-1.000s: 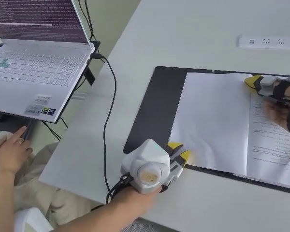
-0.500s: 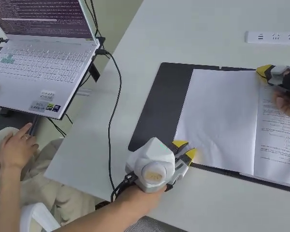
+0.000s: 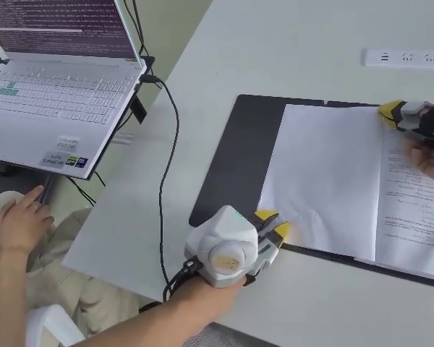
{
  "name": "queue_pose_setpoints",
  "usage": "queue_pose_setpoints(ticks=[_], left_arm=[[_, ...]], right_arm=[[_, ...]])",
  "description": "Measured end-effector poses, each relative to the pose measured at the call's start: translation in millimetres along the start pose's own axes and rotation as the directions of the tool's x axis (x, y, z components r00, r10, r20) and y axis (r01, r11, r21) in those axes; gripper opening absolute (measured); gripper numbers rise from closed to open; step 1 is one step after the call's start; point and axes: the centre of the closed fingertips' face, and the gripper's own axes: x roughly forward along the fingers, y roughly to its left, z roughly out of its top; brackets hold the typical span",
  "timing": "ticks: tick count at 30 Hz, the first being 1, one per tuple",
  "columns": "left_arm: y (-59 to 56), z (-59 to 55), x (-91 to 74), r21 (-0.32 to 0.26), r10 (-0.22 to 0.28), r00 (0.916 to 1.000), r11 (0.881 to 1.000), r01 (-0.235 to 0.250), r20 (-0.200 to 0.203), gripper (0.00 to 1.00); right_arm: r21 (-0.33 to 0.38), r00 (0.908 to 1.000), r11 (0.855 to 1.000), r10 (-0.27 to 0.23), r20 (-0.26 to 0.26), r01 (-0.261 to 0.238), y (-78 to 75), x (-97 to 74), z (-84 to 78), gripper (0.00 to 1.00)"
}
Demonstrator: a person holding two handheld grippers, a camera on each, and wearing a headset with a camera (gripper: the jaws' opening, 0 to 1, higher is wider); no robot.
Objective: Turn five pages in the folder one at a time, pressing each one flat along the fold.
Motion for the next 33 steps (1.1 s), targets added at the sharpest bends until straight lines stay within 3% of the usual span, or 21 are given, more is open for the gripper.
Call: queue_pose_setpoints(ticks=[16, 33], left_arm=[[-1.1, 0.8, -0.1, 0.000, 0.000, 0.9999, 1.000, 0.000, -0.010, 0.11], [-2.4, 2.2, -1.0, 0.008, -0.001, 0.9999, 1.000, 0.001, -0.015, 0.11]], right_arm=[[-0.010, 0.9951, 1.000, 0.020, -0.097, -0.022, -0.1, -16.0, -29.1, 0.00], [-0.012, 0.9906, 0.999, 0.034, -0.132, -0.036, -0.1, -33.4, -49.0, 0.00]])
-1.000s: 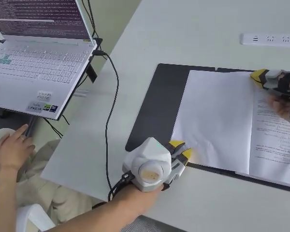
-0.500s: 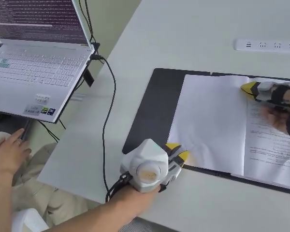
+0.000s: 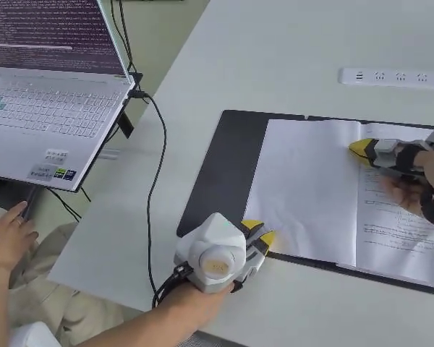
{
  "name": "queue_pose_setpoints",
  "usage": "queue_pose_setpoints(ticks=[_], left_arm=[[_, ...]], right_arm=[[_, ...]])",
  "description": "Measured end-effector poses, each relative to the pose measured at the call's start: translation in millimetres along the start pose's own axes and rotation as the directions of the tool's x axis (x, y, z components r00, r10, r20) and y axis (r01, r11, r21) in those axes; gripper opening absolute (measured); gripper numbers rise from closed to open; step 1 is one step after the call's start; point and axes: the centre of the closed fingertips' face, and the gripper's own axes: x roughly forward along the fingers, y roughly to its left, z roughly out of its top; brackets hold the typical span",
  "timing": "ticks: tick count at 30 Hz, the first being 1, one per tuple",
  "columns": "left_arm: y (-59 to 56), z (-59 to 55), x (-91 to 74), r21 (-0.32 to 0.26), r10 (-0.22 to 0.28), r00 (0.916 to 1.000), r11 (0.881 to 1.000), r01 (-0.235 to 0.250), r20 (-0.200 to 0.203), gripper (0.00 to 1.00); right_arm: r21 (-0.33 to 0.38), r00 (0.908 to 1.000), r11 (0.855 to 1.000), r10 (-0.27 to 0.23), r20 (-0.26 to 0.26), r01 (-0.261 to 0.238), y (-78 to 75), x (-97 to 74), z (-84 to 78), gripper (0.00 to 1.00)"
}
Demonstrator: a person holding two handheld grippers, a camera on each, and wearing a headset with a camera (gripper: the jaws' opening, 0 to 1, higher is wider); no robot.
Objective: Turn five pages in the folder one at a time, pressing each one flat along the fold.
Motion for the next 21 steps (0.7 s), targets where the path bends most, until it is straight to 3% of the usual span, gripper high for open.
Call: queue_pose_setpoints(ticks=[21], left_arm=[[0.1, -0.2, 0.5, 0.001, 0.000, 1.0000, 1.000, 0.000, -0.006, 0.11]], right_arm=[[0.027, 0.9977, 0.999, 0.042, -0.054, -0.040, -0.8, -17.4, -26.1, 0.00]])
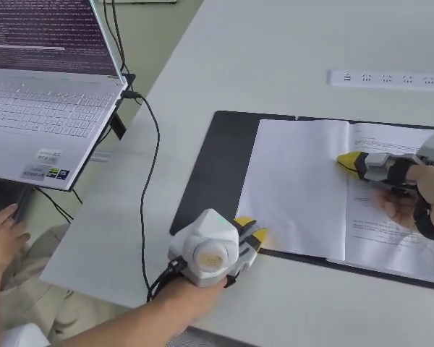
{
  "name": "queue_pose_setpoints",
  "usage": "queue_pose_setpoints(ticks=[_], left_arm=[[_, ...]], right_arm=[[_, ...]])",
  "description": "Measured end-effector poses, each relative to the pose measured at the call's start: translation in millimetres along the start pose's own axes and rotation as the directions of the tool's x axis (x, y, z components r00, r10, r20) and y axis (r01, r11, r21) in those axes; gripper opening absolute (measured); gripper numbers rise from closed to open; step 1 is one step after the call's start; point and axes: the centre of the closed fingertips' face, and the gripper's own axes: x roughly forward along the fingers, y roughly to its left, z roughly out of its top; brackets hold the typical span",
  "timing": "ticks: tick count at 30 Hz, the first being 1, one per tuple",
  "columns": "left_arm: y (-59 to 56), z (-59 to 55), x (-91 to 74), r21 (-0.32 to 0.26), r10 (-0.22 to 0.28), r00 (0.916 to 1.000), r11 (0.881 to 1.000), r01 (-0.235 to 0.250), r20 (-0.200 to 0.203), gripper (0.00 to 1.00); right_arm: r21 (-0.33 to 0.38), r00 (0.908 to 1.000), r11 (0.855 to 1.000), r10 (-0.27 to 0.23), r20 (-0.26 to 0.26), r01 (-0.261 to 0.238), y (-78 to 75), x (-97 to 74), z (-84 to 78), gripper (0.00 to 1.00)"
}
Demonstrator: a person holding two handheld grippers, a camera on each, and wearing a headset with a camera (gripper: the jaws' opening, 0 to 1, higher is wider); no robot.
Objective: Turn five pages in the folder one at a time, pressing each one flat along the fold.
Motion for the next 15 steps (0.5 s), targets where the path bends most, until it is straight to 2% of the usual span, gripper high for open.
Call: queue_pose_setpoints(ticks=[10, 15], left_arm=[[0.3, 0.2, -0.3, 0.002, 0.000, 1.0000, 1.000, 0.000, -0.003, 0.11], [0.9, -0.3, 0.1, 0.003, 0.000, 1.0000, 1.000, 0.000, -0.002, 0.11]], right_arm=[[0.010, 0.9996, 1.000, 0.018, -0.020, -0.018, 1.5, -10.2, -14.2, 0.00], [0.013, 0.9983, 0.999, 0.030, -0.051, -0.029, 3.7, -14.1, -27.8, 0.00]])
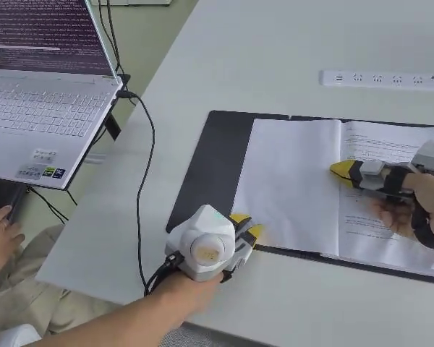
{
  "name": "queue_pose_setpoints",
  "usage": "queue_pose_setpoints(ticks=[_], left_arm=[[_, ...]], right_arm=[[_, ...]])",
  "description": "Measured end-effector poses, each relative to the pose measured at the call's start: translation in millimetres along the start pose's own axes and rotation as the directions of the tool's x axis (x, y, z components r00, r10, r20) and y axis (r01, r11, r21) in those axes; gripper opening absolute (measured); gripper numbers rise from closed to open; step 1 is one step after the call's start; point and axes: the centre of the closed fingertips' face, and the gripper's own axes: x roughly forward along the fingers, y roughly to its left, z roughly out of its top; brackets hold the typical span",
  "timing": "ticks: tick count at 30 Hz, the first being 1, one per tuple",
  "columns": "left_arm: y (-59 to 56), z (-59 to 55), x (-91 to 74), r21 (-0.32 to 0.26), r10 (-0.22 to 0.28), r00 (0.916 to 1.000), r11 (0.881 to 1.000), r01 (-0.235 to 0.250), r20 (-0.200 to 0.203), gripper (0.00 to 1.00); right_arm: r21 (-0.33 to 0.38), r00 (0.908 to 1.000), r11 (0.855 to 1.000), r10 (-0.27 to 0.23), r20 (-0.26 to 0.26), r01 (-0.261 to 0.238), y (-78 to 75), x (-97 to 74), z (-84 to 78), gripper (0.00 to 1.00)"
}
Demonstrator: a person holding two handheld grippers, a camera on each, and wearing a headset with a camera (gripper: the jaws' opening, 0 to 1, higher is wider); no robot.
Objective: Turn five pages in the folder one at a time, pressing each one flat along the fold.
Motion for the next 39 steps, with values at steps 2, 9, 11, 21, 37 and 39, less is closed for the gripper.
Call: queue_pose_setpoints(ticks=[2, 9, 11, 21, 37, 39], left_arm=[[0.3, -0.2, 0.2, 0.002, -0.001, 1.0000, 1.000, 0.001, -0.001, 0.11], [0.3, -0.1, -0.1, 0.002, 0.000, 1.0000, 1.000, 0.000, -0.004, 0.11], [0.4, -0.1, -0.1, 0.005, -0.001, 1.0000, 1.000, 0.001, -0.005, 0.11], [-0.4, 0.3, -0.5, 0.001, 0.000, 1.0000, 1.000, 0.000, -0.005, 0.11], [-1.4, -0.2, 0.3, 0.007, 0.000, 1.0000, 1.000, 0.000, -0.008, 0.11], [-1.5, 0.0, 0.0, 0.008, 0.000, 1.0000, 1.000, 0.000, -0.008, 0.11]], right_arm=[[0.002, 1.0000, 1.000, 0.002, -0.001, -0.002, 0.4, -1.1, -3.2, 0.00], [-0.003, 0.9997, 1.000, 0.003, -0.022, -0.004, 3.1, -4.6, -15.5, 0.00], [-0.005, 0.9996, 1.000, 0.004, -0.027, -0.004, 3.3, -5.3, -17.8, 0.00], [0.000, 0.9988, 1.000, 0.013, -0.046, -0.013, 1.5, -13.0, -32.1, 0.00], [0.006, 0.9952, 1.000, 0.030, -0.094, -0.029, 2.5, -25.1, -60.2, 0.00], [0.009, 0.9946, 1.000, 0.031, -0.099, -0.030, 0.5, -26.2, -62.3, 0.00]])
